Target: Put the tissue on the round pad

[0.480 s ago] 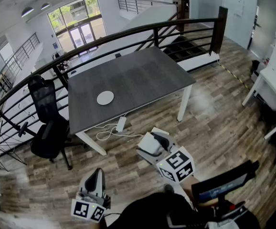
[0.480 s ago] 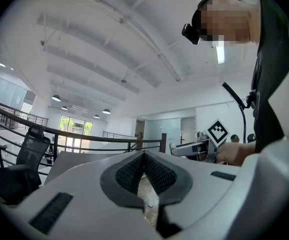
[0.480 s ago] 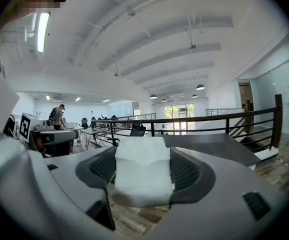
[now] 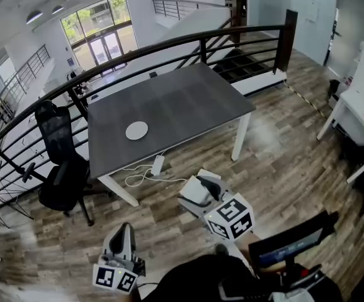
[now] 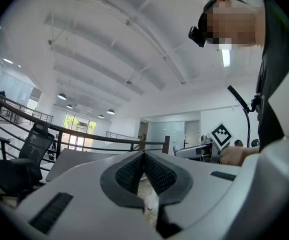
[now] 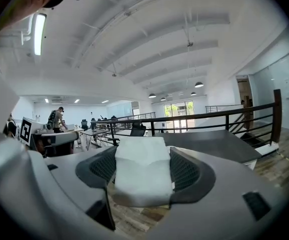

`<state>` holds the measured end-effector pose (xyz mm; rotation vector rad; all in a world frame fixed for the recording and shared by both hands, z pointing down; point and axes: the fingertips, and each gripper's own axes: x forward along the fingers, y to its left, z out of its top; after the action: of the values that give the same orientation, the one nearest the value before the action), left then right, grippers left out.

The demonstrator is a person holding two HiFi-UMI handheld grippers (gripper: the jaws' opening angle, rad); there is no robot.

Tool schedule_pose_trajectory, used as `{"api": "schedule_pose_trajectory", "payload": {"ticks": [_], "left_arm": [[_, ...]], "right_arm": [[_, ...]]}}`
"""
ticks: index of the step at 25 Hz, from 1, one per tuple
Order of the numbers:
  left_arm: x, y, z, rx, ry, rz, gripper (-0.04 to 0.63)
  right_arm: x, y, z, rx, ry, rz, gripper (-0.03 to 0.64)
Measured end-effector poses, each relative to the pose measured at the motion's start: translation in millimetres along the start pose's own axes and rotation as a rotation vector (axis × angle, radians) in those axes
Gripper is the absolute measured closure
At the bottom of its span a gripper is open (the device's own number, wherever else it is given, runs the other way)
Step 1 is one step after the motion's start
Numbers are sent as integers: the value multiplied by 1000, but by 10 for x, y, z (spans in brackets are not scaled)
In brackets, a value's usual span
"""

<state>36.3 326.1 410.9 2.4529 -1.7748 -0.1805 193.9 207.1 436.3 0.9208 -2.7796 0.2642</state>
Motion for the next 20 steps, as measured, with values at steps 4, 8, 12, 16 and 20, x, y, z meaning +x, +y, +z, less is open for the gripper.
{"api": "schedule_pose_trajectory", "payload": {"ticks": [4, 8, 12, 16, 20], "left_arm": [[-48, 7, -38, -6, 5, 6, 592], [-81, -3, -43, -9, 9, 3, 592], [-107, -18, -60, -9, 15, -6, 592], [-125, -23, -40, -6, 13, -14, 592], [-148, 3, -53, 2, 23, -13, 592]], "right_arm": [[-24, 26, -22, 12, -6, -3, 283], [-49, 64, -6, 13, -7, 3, 284], [-59, 85, -8, 10, -8, -3, 283], [-41, 135, -16, 6, -3, -1, 283], [-17, 175, 1, 2, -9, -5, 283]]}}
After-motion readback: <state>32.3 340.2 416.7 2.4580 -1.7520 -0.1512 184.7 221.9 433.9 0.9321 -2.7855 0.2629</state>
